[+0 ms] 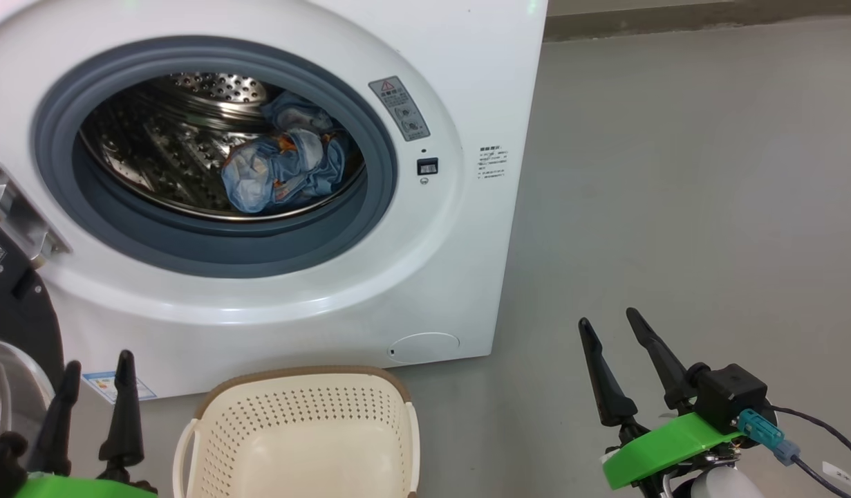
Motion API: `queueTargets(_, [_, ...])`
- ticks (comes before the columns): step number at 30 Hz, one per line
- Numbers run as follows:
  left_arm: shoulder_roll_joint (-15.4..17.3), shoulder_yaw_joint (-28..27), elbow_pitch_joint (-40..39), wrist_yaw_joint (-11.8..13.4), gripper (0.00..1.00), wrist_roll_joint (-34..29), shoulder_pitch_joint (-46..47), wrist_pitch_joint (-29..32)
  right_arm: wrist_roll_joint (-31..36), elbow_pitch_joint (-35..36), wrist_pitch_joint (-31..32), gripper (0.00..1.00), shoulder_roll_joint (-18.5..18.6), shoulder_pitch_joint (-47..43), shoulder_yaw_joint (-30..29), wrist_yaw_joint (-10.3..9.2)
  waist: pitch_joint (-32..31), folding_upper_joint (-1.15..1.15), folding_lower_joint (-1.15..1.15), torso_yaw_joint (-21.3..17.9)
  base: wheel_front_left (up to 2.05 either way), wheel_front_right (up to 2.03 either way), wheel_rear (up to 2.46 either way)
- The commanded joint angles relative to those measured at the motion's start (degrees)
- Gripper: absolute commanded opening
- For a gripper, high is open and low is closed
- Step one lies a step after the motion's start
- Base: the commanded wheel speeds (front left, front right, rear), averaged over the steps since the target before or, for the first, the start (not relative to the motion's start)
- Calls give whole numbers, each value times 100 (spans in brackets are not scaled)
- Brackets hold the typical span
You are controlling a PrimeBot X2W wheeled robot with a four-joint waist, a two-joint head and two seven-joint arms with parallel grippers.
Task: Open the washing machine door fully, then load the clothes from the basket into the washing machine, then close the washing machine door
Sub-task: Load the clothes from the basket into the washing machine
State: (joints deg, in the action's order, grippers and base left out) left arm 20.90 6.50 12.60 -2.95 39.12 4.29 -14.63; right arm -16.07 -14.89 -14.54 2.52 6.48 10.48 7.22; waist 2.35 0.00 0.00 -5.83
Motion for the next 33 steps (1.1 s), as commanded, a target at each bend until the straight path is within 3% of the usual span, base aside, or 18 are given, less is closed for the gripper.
queueTargets(1, [107, -282, -173, 43, 100, -90, 48, -37, 44, 128, -46, 100, 36, 102, 69, 26, -8, 0, 0, 26, 0, 0, 0])
queueTargets(33, [-207, -513, -132, -193, 100, -362, -134, -37, 76, 98, -46, 100, 36, 137, 22, 26, -26, 0, 0, 81, 0, 0, 0])
